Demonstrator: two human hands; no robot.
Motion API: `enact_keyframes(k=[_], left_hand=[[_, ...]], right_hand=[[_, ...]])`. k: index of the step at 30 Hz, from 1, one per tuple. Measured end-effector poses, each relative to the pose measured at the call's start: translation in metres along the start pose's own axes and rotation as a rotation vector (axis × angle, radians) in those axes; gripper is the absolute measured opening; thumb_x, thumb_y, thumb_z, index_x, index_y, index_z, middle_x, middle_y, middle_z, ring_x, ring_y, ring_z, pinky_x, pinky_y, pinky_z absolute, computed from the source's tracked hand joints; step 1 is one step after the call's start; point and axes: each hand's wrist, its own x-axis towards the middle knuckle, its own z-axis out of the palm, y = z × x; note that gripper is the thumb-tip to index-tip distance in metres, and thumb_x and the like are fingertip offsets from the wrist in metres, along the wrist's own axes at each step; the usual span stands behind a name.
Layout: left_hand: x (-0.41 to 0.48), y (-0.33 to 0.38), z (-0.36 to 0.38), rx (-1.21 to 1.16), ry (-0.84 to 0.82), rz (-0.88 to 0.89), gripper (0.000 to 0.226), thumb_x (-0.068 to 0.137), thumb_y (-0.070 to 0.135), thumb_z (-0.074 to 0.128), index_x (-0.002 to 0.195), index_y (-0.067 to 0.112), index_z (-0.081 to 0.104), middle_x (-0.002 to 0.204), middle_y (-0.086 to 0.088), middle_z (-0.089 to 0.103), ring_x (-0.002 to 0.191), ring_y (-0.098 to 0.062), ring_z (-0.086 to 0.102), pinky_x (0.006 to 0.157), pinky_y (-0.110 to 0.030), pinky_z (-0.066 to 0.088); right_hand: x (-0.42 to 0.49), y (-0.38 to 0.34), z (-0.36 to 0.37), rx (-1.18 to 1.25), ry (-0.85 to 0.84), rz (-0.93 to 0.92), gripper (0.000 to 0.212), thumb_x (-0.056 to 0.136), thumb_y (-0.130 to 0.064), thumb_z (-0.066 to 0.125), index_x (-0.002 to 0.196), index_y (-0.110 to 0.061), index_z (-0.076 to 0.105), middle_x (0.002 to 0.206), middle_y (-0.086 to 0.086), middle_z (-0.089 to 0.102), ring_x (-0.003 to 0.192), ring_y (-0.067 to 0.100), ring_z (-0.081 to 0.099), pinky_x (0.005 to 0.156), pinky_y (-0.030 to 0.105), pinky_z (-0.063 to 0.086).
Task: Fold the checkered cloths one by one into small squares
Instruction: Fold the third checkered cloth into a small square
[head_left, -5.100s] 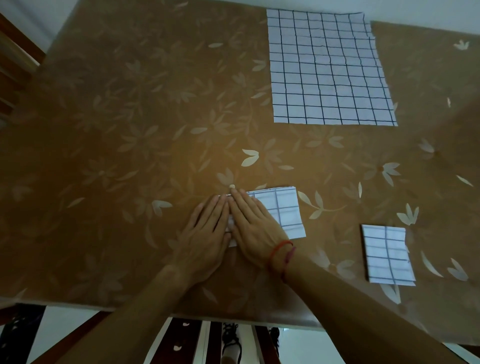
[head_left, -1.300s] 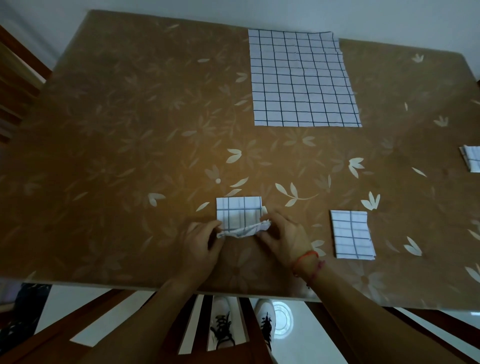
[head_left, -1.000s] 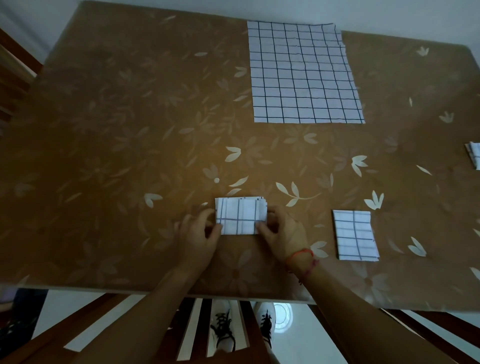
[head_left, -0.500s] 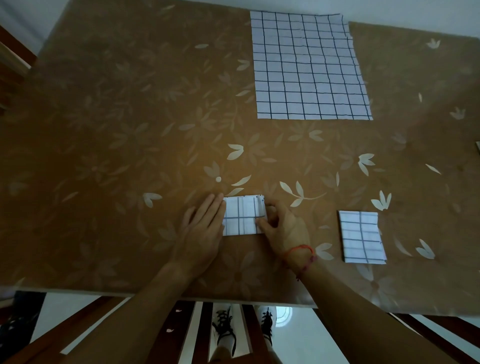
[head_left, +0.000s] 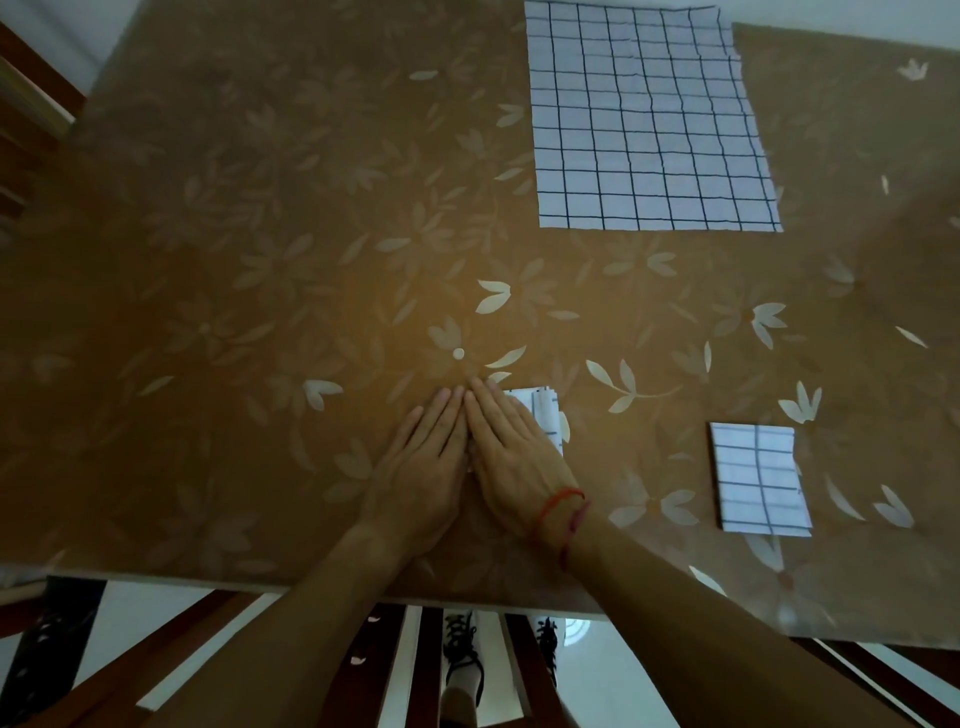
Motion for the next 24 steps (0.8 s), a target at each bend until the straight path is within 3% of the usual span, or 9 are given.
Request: enact_keyframes(k=[5, 14, 24], left_hand=[[0.0, 0.001, -0.002, -0.011, 0.027, 0.01, 0.053, 0.1, 0.019, 0.018, 0.147, -0.001, 0.028, 0.155, -0.015, 0.025, 0.146, -0.023, 0.017, 0.116, -0.042, 0.023], [-0.001, -0.003, -0.003, -0.003, -0.02, 0.033, 0.054, 0.098, 0.022, 0.025, 0.146, -0.003, 0.029, 0.154, -0.02, 0.027, 0.145, -0.028, 0.02, 0.115, -0.046, 0.028], [0.001, 0.001, -0.009, 0.011, -0.059, 0.015, 0.054, 0.097, 0.021, 0.027, 0.146, -0.003, 0.03, 0.153, -0.02, 0.028, 0.145, -0.029, 0.02, 0.116, -0.044, 0.022]], right_hand=[[0.0, 0.0, 0.001, -0.097, -0.076, 0.015, 0.053, 0.099, -0.026, 0.024, 0.147, -0.003, 0.031, 0.154, 0.013, 0.028, 0.145, 0.024, 0.022, 0.118, 0.041, 0.023], [-0.011, 0.021, -0.017, -0.208, -0.154, 0.012, 0.057, 0.099, -0.032, 0.024, 0.146, 0.0, 0.032, 0.154, 0.016, 0.029, 0.144, 0.027, 0.025, 0.117, 0.044, 0.025], [-0.028, 0.05, -0.041, -0.281, -0.224, 0.048, 0.057, 0.097, -0.033, 0.027, 0.145, -0.002, 0.033, 0.152, 0.014, 0.033, 0.141, 0.027, 0.032, 0.115, 0.043, 0.024]])
